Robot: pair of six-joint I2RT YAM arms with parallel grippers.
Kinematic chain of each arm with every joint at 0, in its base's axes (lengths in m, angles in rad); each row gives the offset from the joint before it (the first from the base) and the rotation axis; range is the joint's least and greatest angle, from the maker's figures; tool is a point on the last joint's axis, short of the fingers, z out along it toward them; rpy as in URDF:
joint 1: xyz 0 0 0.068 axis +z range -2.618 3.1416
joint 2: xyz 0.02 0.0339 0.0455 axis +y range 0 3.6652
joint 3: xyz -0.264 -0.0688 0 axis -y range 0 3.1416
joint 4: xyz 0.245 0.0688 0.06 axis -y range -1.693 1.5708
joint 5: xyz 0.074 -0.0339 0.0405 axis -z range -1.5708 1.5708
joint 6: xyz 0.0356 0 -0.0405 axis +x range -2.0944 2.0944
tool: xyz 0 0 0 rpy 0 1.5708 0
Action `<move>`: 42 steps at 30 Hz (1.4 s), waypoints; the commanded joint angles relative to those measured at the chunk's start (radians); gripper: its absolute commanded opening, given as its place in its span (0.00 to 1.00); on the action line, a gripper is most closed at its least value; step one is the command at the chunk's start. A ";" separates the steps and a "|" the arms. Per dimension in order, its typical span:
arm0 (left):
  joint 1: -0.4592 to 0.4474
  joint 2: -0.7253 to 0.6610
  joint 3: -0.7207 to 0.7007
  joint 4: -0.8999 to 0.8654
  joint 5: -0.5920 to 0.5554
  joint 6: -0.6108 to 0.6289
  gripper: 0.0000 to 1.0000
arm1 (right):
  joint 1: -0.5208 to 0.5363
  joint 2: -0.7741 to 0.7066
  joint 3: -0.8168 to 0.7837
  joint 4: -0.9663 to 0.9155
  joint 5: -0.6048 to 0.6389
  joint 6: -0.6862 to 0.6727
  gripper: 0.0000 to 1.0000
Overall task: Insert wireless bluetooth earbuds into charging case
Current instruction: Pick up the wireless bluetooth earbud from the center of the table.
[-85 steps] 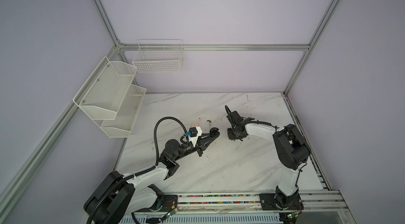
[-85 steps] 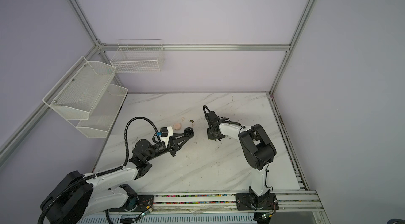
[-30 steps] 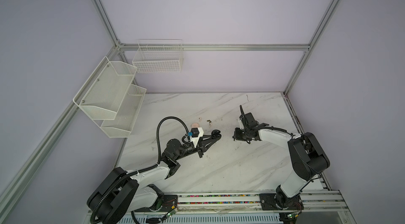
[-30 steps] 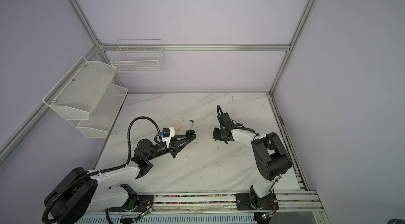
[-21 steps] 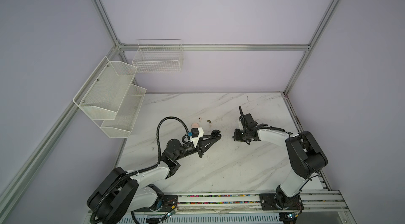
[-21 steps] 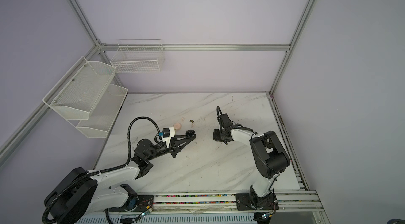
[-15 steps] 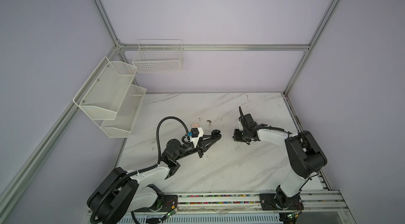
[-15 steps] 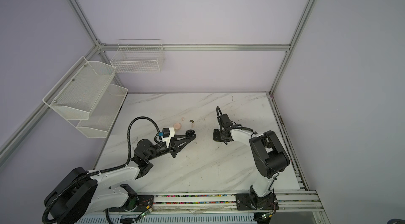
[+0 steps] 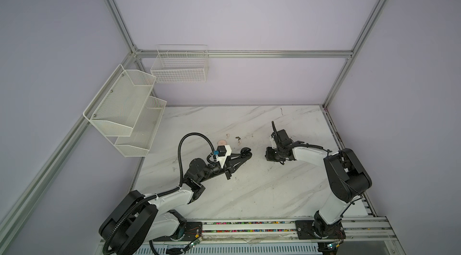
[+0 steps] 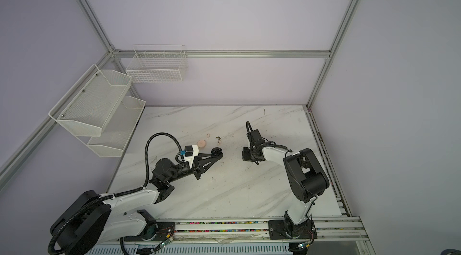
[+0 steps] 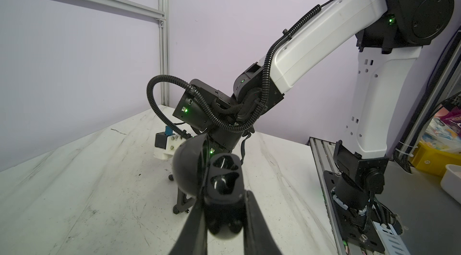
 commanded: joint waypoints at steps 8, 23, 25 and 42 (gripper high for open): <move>-0.001 -0.006 0.001 0.055 0.012 -0.016 0.00 | -0.001 0.004 -0.009 -0.007 -0.001 -0.012 0.12; -0.001 -0.003 0.004 0.063 0.016 -0.024 0.00 | 0.000 -0.055 -0.073 -0.041 0.002 0.000 0.13; -0.001 -0.006 0.005 0.061 0.016 -0.024 0.00 | 0.000 -0.057 -0.085 -0.035 -0.002 0.000 0.15; -0.002 0.006 0.013 0.066 0.029 -0.028 0.00 | 0.000 -0.050 -0.008 -0.091 0.022 -0.024 0.29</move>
